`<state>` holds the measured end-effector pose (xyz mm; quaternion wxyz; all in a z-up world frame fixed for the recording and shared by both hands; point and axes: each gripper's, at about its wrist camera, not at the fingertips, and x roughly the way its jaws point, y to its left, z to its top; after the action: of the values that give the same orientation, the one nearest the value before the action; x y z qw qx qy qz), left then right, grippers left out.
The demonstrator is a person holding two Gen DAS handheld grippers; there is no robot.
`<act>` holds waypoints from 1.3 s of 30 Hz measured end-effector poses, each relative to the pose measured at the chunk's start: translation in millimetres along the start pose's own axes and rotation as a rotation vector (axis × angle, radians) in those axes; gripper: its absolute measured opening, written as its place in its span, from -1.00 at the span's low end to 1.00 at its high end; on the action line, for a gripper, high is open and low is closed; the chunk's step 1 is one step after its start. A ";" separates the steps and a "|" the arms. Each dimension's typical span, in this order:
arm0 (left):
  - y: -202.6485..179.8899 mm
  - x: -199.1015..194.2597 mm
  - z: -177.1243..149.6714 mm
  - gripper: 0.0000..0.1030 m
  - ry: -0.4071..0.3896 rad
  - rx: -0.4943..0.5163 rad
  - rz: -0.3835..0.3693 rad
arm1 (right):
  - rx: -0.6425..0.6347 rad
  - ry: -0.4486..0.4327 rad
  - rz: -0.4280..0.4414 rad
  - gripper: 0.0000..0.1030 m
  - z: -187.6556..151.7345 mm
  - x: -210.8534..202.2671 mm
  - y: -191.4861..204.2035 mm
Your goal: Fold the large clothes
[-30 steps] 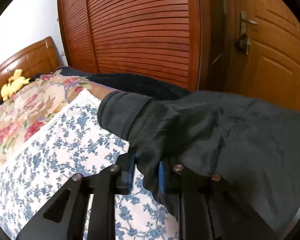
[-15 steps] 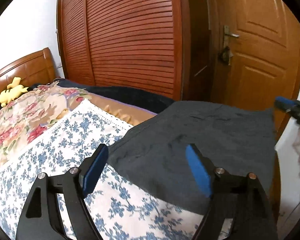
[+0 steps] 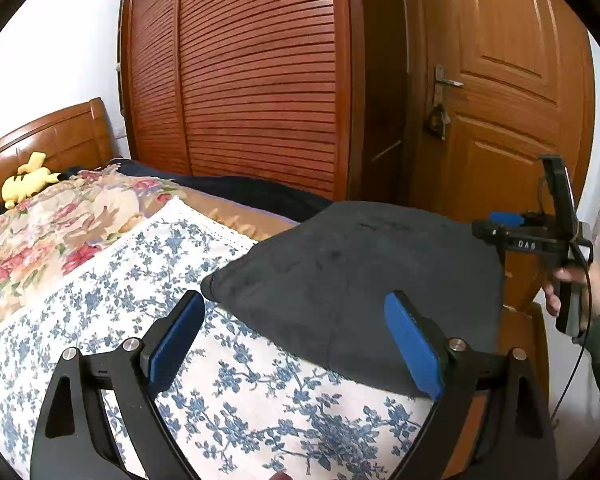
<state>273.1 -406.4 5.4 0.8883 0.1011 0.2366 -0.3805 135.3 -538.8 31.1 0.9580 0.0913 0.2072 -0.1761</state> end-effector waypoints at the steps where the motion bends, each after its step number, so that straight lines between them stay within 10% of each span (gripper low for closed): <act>1: -1.4 -0.2 -1.6 0.78 0.001 0.001 -0.001 | 0.008 0.002 0.000 0.40 -3.1 -5.5 -3.6; 9: -12.2 -0.2 -12.0 0.78 0.019 0.020 -0.007 | 0.071 0.097 0.164 0.40 -13.6 5.8 -9.9; 10: -13.3 -0.7 -12.6 0.78 0.021 0.020 -0.009 | 0.063 0.103 0.176 0.22 -13.5 9.3 -7.9; 12: -14.4 -4.1 -14.8 0.78 0.023 0.017 -0.012 | 0.033 0.100 0.204 -0.80 -17.5 7.2 -5.0; 18: -13.6 -26.7 -24.0 0.78 0.011 0.009 -0.003 | 0.075 0.021 -0.015 -0.88 -16.7 -8.8 -10.1; 22: -10.4 -46.6 -29.8 0.78 0.006 -0.003 0.009 | 0.059 0.051 -0.058 -0.76 -14.6 -6.3 -11.3; 29: -2.1 -88.1 -40.0 0.78 -0.020 -0.035 0.046 | 0.029 0.008 -0.109 0.19 -3.3 -47.8 -16.4; 39: -3.3 -138.4 -58.8 0.78 -0.030 -0.048 0.076 | -0.064 -0.075 0.011 0.42 -25.2 -129.7 32.0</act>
<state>167.7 -300.6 23.2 0.9077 0.0830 0.2285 -0.3420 27.6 -464.2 67.4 0.9685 0.0553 0.1761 -0.1674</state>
